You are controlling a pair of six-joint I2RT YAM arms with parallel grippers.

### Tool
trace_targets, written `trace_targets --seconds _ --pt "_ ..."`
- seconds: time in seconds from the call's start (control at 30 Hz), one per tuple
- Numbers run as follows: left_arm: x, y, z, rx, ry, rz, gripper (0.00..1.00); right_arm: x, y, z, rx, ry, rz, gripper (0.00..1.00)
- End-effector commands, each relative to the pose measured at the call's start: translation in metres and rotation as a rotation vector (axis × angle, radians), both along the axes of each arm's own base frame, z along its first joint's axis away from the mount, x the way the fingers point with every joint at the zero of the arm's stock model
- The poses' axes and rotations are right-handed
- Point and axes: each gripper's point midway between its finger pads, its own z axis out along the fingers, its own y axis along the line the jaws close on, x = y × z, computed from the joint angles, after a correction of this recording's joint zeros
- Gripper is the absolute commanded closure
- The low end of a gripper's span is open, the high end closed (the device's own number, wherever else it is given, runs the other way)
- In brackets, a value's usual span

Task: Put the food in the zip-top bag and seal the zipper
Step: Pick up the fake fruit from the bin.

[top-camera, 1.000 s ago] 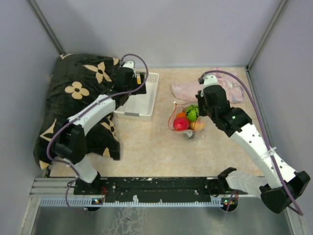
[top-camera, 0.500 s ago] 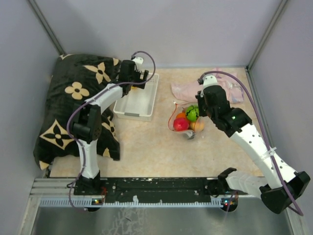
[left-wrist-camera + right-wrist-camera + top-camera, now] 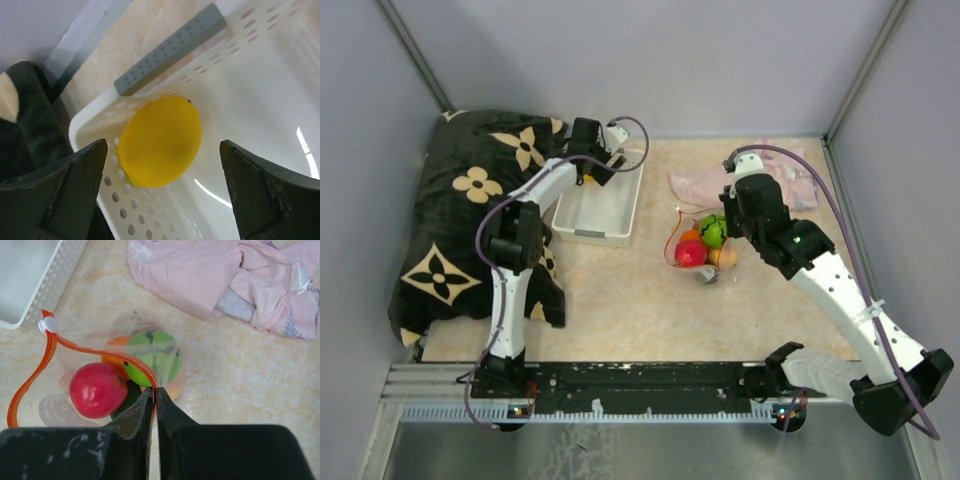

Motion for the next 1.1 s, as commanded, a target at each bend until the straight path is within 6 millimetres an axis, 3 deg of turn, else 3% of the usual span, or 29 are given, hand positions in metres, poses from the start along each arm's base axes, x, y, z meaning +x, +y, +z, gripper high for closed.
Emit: trace_targets --seconds 0.0,0.27,0.4,0.67,0.83,1.07 --pt "-0.005 -0.001 -0.014 0.038 0.071 -0.074 0.01 0.007 -0.004 0.008 -0.004 -0.036 -0.013 0.94" --pt "-0.022 -0.005 -0.048 0.022 0.191 -0.095 0.05 0.004 -0.004 0.010 0.009 -0.038 -0.013 0.94" --pt "-0.029 -0.008 -0.047 -0.007 0.216 -0.093 0.07 0.002 -0.004 0.010 0.013 -0.035 -0.013 0.94" --pt "-0.010 -0.010 -0.033 -0.111 0.126 0.036 0.03 0.001 -0.001 0.010 0.030 -0.031 -0.005 0.94" --pt "-0.007 -0.023 -0.039 -0.194 0.140 0.045 0.02 0.001 -0.001 0.011 0.032 -0.031 -0.007 0.94" --pt "0.003 -0.021 -0.053 -0.233 0.149 0.139 0.04 0.001 -0.002 0.010 0.030 -0.031 -0.009 0.94"
